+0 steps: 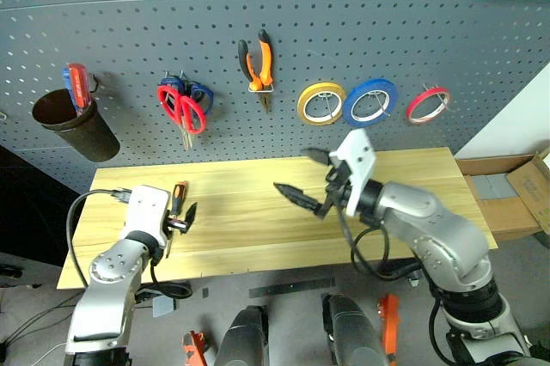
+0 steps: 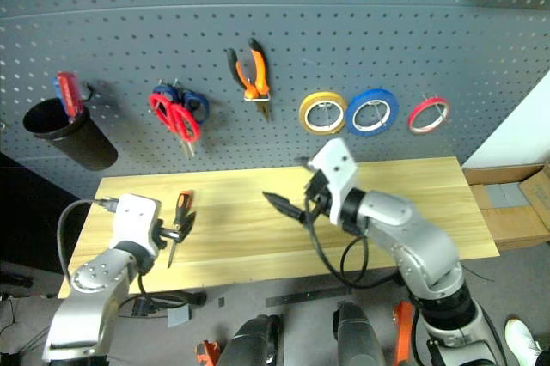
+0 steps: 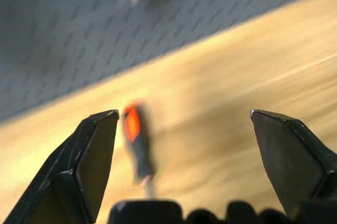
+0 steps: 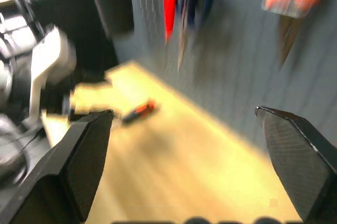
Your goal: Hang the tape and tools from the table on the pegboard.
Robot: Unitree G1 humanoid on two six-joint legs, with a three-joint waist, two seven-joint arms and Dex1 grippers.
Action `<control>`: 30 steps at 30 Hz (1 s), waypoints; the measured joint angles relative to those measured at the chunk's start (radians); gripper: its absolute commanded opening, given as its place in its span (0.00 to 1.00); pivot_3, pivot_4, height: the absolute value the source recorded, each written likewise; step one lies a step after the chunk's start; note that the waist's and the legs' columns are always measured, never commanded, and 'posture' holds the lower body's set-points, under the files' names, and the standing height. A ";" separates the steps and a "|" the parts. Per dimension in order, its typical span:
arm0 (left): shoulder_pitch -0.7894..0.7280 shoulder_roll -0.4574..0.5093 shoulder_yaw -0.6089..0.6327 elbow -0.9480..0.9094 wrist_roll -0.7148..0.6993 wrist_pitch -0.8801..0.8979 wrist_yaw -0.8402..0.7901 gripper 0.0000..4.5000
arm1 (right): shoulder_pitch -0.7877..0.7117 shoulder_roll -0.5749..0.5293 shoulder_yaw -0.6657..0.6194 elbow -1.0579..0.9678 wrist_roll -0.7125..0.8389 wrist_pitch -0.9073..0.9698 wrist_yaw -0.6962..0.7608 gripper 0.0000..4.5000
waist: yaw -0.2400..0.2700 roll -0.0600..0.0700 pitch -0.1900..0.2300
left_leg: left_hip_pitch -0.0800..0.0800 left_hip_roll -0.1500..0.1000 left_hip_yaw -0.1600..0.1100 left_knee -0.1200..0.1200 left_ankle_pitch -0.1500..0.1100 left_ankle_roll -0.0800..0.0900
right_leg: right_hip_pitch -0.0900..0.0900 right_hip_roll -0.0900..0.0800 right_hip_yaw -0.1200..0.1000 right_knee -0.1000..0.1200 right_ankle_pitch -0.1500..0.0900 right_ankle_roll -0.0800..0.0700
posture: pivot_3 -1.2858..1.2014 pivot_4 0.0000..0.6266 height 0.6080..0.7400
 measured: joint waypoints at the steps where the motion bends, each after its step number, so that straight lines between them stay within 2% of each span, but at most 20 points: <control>1: -0.035 0.009 0.022 0.041 -0.006 0.027 0.009 0.97 | -0.001 0.026 0.016 0.001 -0.004 0.044 -0.031 1.00 | 0.000 0.000 0.000 | 0.000 0.000 0.000 0.000 0.000 0.000 | 0.000 0.000 0.000 0.001 0.000 0.000 | 0.49 0.45 1.00; 7: -0.220 0.076 0.053 0.299 -0.025 0.158 0.016 0.97 | -0.067 0.187 0.111 0.084 -0.031 0.214 -0.153 1.00 | -0.003 0.000 0.001 | 0.001 -0.001 0.000 0.000 0.000 0.000 | -0.001 0.001 0.000 0.004 0.000 0.000 | 0.50 0.48 1.00; 11: -0.300 0.096 0.040 0.430 -0.024 0.168 0.000 0.97 | -0.103 0.215 0.152 0.131 -0.071 0.217 -0.171 1.00 | -0.003 0.000 0.004 | 0.001 -0.001 -0.001 0.000 0.000 0.000 | -0.002 0.001 -0.001 0.003 0.000 0.000 | 0.50 0.52 1.00; 16: -0.384 0.110 -0.036 0.598 -0.022 0.169 -0.074 0.97 | -0.133 0.233 0.178 0.177 -0.117 0.209 -0.171 1.00 | -0.002 0.000 0.016 | 0.001 -0.001 0.000 0.000 0.000 0.000 | -0.002 0.001 -0.001 0.003 0.000 0.000 | 0.50 0.56 1.00; 27: -0.519 0.109 -0.103 0.806 -0.005 0.106 -0.102 0.97 | -0.157 0.268 0.208 0.187 -0.158 0.211 -0.166 1.00 | -0.013 -0.001 0.054 | -0.001 0.000 0.000 0.000 0.000 0.000 | -0.005 0.000 -0.001 0.003 0.000 0.000 | 0.48 0.61 1.00; 30: -0.553 0.107 -0.114 0.854 0.007 0.076 -0.099 0.85 | -0.157 0.261 0.208 0.183 -0.160 0.213 -0.161 1.00 | -0.016 -0.001 0.054 | -0.001 0.000 0.000 0.000 0.000 0.000 | -0.005 -0.001 -0.001 0.003 0.000 0.000 | 0.48 0.60 1.00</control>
